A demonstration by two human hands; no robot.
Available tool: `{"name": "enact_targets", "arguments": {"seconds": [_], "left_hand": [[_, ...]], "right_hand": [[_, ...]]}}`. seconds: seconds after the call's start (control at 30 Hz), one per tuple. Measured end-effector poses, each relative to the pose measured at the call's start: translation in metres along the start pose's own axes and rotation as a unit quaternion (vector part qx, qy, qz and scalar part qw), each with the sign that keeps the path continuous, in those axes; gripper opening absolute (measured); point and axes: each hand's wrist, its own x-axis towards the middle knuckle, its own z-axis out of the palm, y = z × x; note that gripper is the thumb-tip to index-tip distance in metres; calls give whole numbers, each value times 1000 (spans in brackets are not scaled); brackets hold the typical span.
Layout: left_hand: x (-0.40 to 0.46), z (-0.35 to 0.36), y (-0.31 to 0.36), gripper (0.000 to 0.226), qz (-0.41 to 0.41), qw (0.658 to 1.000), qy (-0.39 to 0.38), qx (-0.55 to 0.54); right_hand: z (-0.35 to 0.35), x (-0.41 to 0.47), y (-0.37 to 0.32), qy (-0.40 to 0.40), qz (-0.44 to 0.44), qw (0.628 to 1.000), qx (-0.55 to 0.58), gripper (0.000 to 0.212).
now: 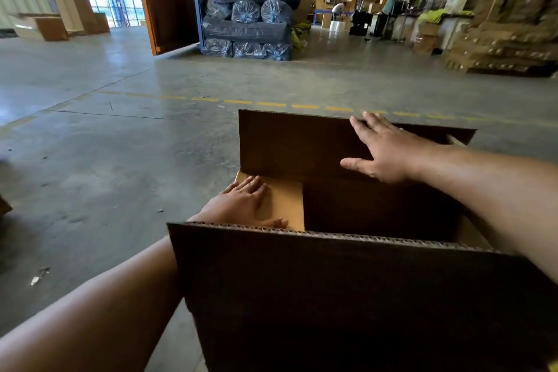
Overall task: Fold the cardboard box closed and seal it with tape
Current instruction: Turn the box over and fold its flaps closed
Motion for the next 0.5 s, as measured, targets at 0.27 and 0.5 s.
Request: {"name": "enact_targets", "arguments": {"seconds": [0.27, 0.5], "left_hand": [[-19, -57, -21, 101, 30, 999, 7, 32], [20, -158, 89, 79, 90, 986, 138, 17]], "right_hand": [[-27, -76, 113, 20, 107, 991, 82, 67], [1, -96, 171, 43, 141, 972, 184, 49]]}}
